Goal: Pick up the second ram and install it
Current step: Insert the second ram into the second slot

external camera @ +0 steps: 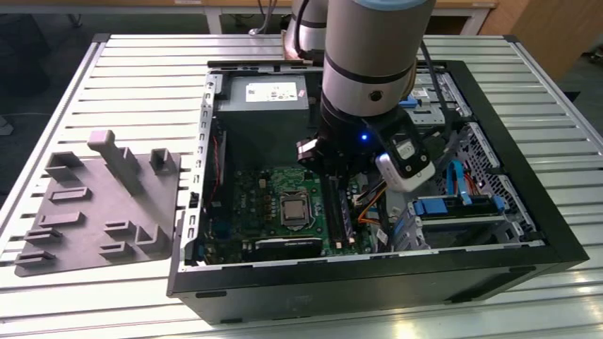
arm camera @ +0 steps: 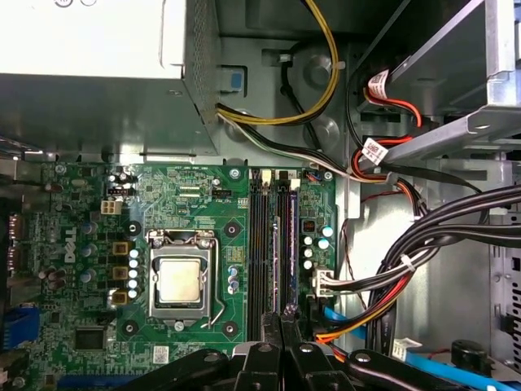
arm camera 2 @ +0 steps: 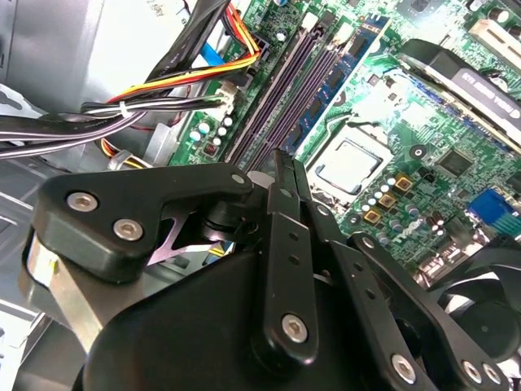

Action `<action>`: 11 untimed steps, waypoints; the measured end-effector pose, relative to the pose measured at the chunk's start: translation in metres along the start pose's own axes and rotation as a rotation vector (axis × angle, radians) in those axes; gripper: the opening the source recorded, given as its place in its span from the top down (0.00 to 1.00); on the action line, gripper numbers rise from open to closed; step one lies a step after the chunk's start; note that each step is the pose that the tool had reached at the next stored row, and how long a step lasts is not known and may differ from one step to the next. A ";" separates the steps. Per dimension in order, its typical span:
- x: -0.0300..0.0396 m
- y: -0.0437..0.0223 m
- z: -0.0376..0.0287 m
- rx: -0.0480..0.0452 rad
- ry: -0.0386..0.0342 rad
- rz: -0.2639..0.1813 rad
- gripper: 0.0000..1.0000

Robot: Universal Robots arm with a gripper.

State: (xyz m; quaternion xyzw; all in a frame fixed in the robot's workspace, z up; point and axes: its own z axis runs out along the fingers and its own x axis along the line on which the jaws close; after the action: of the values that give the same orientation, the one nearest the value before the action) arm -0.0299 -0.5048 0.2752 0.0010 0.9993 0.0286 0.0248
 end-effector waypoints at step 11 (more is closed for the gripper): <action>0.0001 -0.0002 0.0028 0.0000 0.0000 0.000 0.88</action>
State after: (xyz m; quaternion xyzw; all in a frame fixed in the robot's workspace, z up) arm -0.0299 -0.5048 0.2723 0.0010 0.9993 0.0286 0.0248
